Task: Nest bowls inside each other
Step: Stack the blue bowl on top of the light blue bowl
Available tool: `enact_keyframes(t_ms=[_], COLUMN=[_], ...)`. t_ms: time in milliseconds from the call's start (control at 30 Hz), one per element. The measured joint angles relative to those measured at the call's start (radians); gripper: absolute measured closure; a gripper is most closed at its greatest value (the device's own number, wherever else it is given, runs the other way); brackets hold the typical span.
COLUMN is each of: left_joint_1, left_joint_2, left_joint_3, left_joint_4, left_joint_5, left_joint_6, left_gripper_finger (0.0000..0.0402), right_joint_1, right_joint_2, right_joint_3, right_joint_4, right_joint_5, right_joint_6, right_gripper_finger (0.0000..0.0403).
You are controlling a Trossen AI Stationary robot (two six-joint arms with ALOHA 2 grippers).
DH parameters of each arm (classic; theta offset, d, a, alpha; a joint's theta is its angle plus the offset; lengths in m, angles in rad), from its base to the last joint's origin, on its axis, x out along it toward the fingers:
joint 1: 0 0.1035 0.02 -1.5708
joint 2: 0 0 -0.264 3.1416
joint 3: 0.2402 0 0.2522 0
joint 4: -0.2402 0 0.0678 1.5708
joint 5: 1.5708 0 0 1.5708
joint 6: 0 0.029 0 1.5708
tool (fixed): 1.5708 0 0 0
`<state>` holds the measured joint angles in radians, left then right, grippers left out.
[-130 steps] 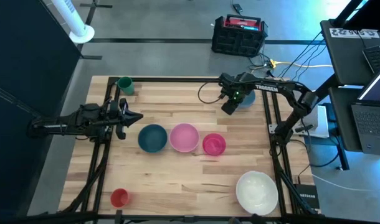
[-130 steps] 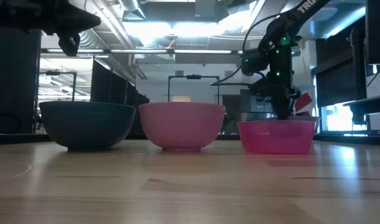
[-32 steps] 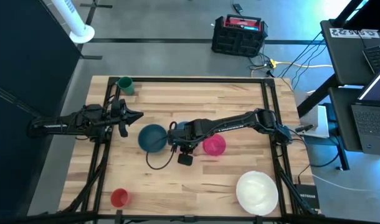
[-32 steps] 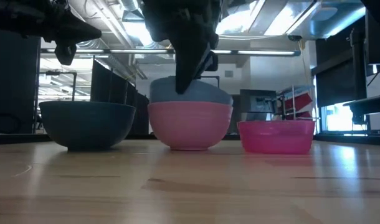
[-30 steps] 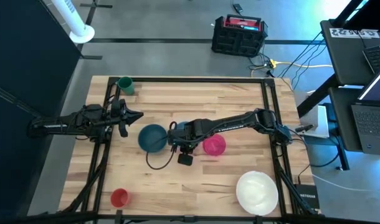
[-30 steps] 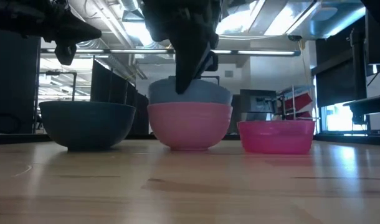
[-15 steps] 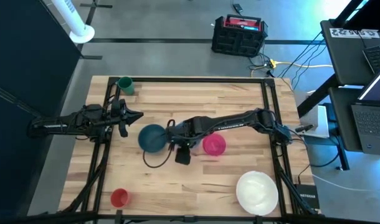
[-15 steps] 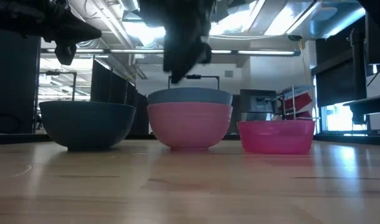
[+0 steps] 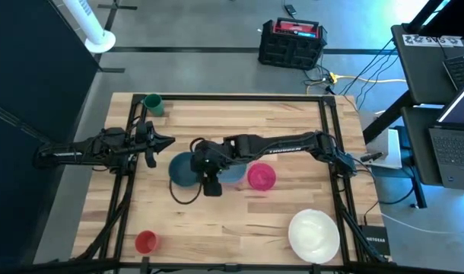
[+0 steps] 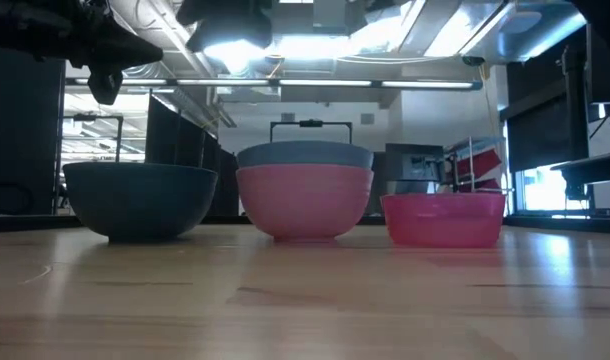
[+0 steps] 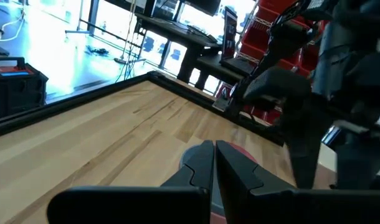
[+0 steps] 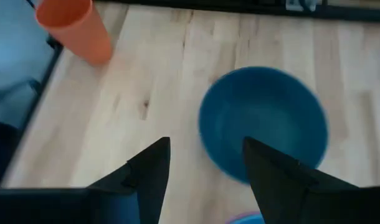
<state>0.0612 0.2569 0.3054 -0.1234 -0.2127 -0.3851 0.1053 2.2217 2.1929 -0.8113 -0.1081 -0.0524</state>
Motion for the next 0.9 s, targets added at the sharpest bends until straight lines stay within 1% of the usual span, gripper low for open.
enact_keyframes(t_ms=[100, 200, 633, 767, 833, 900], left_joint_1=[0.000, 0.000, 0.000, 0.000, 0.000, 0.000], left_joint_2=[0.000, 0.000, 0.004, 0.004, 0.004, 0.005], left_joint_3=[0.000, 0.000, -0.001, -0.001, -0.001, -0.001], left_joint_4=[-0.001, -0.002, 0.000, -0.001, 0.000, -0.001], left_joint_5=[0.000, 0.000, 0.000, 0.000, 0.000, 0.000], left_joint_6=[0.000, 0.002, -0.007, -0.005, -0.005, -0.003], left_gripper_finger=[0.0402, 0.0402, 0.0402, 0.0402, 0.0402, 0.0402], right_joint_1=[-0.009, -0.010, -0.011, -0.020, -0.024, -0.029], right_joint_2=[0.034, 0.079, 0.197, 0.205, 0.208, 0.215], right_joint_3=[-0.002, -0.004, -0.005, -0.005, -0.006, -0.011], right_joint_4=[-0.001, 0.005, 0.020, 0.054, 0.045, 0.051], right_joint_5=[-0.017, -0.040, -0.046, -0.024, -0.016, -0.016], right_joint_6=[-0.104, -0.169, -0.247, -0.248, -0.245, -0.243], right_gripper_finger=[0.0214, 0.0214, 0.0214, 0.0214, 0.0215, 0.0223])
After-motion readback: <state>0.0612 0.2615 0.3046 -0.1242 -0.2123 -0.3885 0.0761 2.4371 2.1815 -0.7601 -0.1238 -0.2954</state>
